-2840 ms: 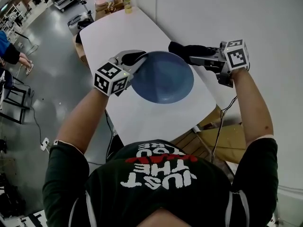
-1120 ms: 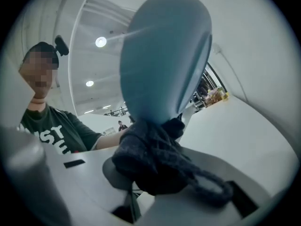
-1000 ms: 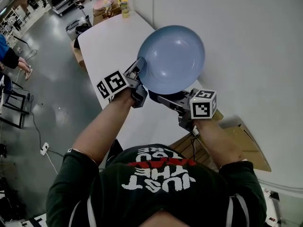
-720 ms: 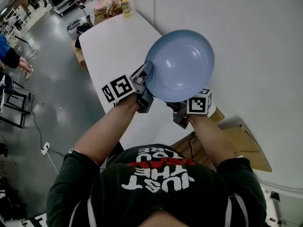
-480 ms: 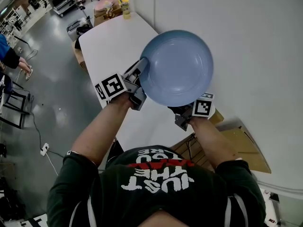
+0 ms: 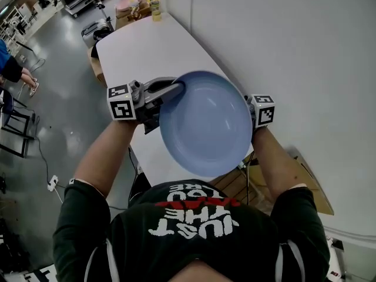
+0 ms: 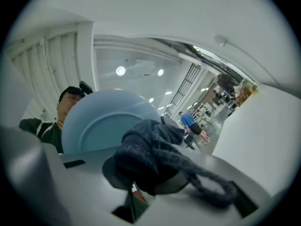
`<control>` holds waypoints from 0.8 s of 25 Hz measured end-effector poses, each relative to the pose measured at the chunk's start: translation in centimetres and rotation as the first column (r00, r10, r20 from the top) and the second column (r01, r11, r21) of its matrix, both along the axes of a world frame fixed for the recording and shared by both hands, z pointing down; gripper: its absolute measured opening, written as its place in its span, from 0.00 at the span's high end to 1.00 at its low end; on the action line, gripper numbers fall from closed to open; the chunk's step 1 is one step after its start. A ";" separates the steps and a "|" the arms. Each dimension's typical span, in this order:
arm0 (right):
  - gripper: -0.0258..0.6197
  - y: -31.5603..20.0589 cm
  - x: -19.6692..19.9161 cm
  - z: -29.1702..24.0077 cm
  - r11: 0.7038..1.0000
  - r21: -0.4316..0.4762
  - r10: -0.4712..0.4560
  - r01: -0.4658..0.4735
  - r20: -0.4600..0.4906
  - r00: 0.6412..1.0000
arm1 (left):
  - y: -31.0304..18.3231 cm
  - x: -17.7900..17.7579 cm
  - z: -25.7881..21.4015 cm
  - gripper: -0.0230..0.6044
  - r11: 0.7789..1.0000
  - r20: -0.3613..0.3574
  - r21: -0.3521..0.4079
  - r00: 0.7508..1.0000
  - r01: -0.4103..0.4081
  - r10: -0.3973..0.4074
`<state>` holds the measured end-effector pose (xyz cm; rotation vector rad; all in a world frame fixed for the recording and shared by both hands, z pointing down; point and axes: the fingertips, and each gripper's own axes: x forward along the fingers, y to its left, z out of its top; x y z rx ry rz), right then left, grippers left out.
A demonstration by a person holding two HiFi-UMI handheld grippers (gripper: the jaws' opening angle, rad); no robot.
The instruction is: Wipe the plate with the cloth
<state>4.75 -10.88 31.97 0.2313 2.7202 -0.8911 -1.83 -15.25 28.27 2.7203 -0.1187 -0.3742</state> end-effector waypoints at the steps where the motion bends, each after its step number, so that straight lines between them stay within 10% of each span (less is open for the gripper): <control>1: 0.89 0.5 -0.9 -0.2 0.999 0.014 -0.048 0.048 -0.002 0.999 | 0.4 0.3 -0.2 0.93 1.000 -0.007 0.007 1.000 -0.026 0.027; 6: 0.89 2.2 -2.9 -1.5 0.977 0.066 -0.205 0.202 0.042 0.978 | 1.1 1.3 -0.5 0.93 0.995 -0.045 -0.016 0.994 -0.102 0.101; 20: 0.89 -0.3 1.3 -6.2 0.983 0.157 -0.114 0.093 0.135 0.984 | -2.1 0.9 0.3 0.93 0.997 -0.027 -0.082 1.000 -0.007 0.005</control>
